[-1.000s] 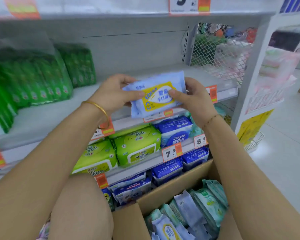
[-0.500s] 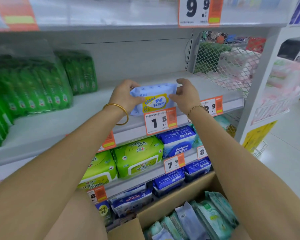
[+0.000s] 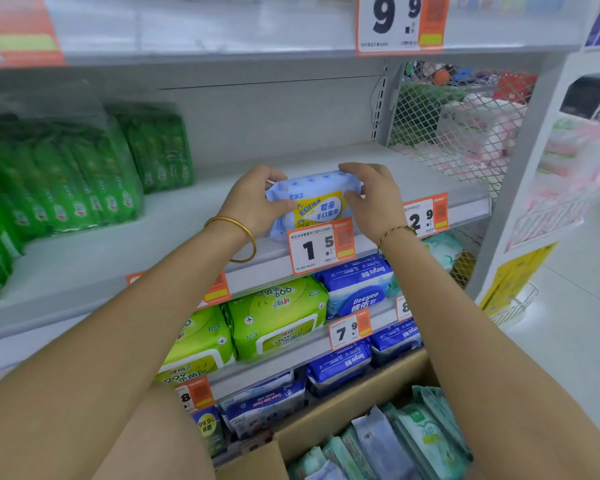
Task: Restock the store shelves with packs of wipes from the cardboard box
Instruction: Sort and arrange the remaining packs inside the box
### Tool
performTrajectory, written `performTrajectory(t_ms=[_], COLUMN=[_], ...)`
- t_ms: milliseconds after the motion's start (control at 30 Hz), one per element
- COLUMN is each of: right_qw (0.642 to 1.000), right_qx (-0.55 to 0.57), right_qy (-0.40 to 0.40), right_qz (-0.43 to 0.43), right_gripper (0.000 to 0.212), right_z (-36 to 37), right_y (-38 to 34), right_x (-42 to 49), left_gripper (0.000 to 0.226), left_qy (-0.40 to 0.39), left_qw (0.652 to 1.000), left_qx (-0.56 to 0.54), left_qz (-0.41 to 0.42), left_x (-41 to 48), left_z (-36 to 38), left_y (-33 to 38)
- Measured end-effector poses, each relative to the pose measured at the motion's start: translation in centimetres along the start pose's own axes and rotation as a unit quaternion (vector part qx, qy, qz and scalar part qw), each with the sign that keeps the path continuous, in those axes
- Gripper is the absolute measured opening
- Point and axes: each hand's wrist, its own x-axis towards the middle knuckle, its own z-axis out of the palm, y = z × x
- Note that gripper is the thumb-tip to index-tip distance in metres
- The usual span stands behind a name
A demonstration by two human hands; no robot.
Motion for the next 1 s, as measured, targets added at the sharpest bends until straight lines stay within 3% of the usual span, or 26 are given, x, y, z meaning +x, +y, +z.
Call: performTrajectory(t_ms=[300, 467, 600, 667, 733, 800, 900, 1000], right_qw=[1.0, 1.0, 0.991, 0.985, 0.983, 0.984, 0.981, 0.953], right_qx=[-0.009, -0.014, 0.063, 0.081, 0.101, 0.094, 0.037, -0.008], right_qy=[-0.008, 0.021, 0.118, 0.149, 0.153, 0.134, 0.046, -0.059], right_qz=[-0.01, -0.001, -0.009, -0.016, 0.015, 0.067, 0.185, 0.296], right_gripper=[0.046, 0.049, 0.043, 0.041, 0.037, 0.032, 0.029, 0.028], right_z=[-0.3, -0.7, -2.2, -2.6, -2.5, -2.3, -1.9, -0.3], right_y=[-0.1, -0.3, -0.8, -0.4, 1.1, 3.8, 9.7, 15.4], right_x=[-0.9, -2.3, -6.1, -9.1, -12.3, -15.3, -19.1, -22.1], left_gripper=[0.04, 0.057, 0.048, 0.041, 0.037, 0.033, 0.033, 0.032], left_qy=[0.009, 0.03, 0.134, 0.142, 0.09, -0.011, -0.183, -0.305], left_qw=[1.0, 0.998, 0.978, 0.967, 0.967, 0.97, 0.964, 0.938], left_qx=[0.001, 0.059, 0.107, 0.099, 0.089, 0.085, 0.082, 0.108], left_qz=[-0.001, 0.004, 0.119, 0.187, 0.221, 0.227, 0.174, 0.121], left_x=[-0.6, -1.7, -5.4, -8.0, -10.8, -13.6, -16.7, -18.0], left_z=[0.1, 0.1, 0.7, 2.1, 4.4, 7.3, 12.0, 16.5], left_y=[0.1, 0.8, 2.2, 2.4, 1.7, 0.3, -2.9, -6.2])
